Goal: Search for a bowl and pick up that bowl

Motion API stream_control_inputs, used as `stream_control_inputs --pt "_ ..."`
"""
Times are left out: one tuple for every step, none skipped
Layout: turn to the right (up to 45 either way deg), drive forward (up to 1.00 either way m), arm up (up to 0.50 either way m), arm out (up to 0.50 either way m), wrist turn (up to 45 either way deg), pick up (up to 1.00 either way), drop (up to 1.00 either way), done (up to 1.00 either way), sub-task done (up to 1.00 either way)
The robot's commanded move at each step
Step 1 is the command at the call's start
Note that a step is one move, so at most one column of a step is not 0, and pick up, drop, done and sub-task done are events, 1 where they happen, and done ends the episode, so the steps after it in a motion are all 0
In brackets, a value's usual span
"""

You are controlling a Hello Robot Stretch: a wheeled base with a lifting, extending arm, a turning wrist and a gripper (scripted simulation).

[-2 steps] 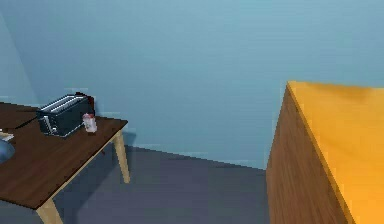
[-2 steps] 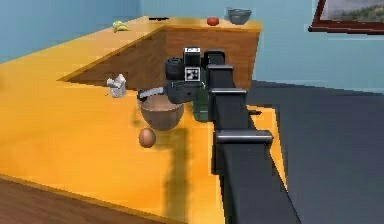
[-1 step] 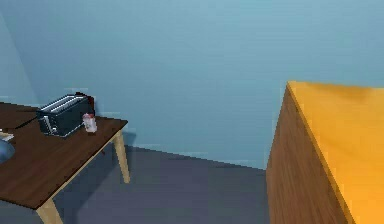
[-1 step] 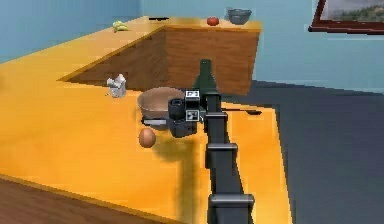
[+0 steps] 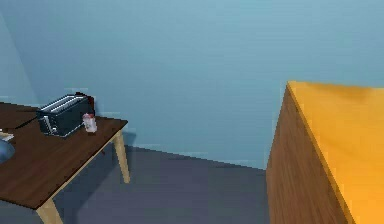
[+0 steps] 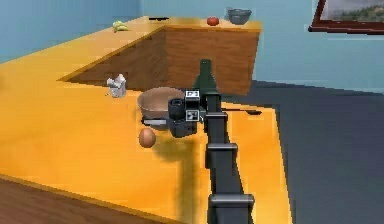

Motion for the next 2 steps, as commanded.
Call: stream_control_inputs --pt "0.0 0.0 0.1 0.0 0.0 0.0 0.0 0.0 0.0" --pt "0.0 0.0 0.0 0.0 0.0 0.0 0.0 1.0 0.0"
